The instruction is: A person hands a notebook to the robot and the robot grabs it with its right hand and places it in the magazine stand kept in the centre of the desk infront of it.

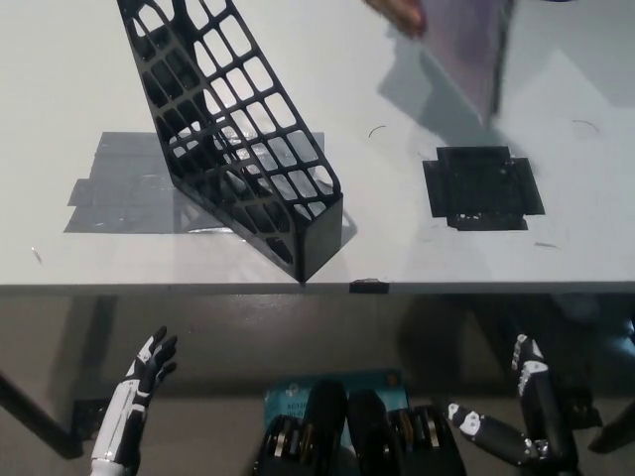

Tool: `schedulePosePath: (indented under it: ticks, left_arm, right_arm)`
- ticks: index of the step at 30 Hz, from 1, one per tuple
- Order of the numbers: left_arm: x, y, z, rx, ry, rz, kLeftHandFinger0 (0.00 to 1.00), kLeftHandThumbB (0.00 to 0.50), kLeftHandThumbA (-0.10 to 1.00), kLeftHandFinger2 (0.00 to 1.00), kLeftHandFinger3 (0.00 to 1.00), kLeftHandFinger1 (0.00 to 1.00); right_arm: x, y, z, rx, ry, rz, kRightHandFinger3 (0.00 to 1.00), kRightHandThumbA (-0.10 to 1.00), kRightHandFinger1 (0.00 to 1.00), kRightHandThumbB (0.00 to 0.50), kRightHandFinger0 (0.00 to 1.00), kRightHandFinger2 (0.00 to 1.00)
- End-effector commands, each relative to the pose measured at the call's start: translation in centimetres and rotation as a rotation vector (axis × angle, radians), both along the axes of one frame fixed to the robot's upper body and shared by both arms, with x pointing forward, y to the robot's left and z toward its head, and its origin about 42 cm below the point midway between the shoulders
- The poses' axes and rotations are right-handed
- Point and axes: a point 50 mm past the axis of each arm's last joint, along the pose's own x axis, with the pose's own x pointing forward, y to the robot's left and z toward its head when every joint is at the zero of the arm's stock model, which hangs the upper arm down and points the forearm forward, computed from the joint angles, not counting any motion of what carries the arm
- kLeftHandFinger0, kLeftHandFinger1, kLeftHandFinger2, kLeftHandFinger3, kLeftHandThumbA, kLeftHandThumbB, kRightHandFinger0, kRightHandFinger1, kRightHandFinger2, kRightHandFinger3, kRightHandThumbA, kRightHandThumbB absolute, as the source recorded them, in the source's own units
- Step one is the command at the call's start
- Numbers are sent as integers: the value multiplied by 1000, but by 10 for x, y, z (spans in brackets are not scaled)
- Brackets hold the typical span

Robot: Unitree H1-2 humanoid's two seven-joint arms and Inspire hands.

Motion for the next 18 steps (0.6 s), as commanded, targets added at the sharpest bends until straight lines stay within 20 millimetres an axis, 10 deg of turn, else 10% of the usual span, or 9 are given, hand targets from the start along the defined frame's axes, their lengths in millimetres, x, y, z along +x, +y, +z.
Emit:
schedulePosePath:
  ticks: [1, 18]
  left_arm:
    - [6, 4, 10, 17, -66, -26, 987, 500, 1000, 1000, 1000, 1000]
    - [8, 6, 11, 23, -72, -25, 992, 500, 1000, 1000, 1000, 1000]
  right_arm:
    - [3, -2, 50, 55, -226, 0, 1000, 1000, 1000, 193, 1000, 1000]
    - [51, -41, 144, 44, -467, -188, 1000, 1000, 1000, 294, 1000, 1000]
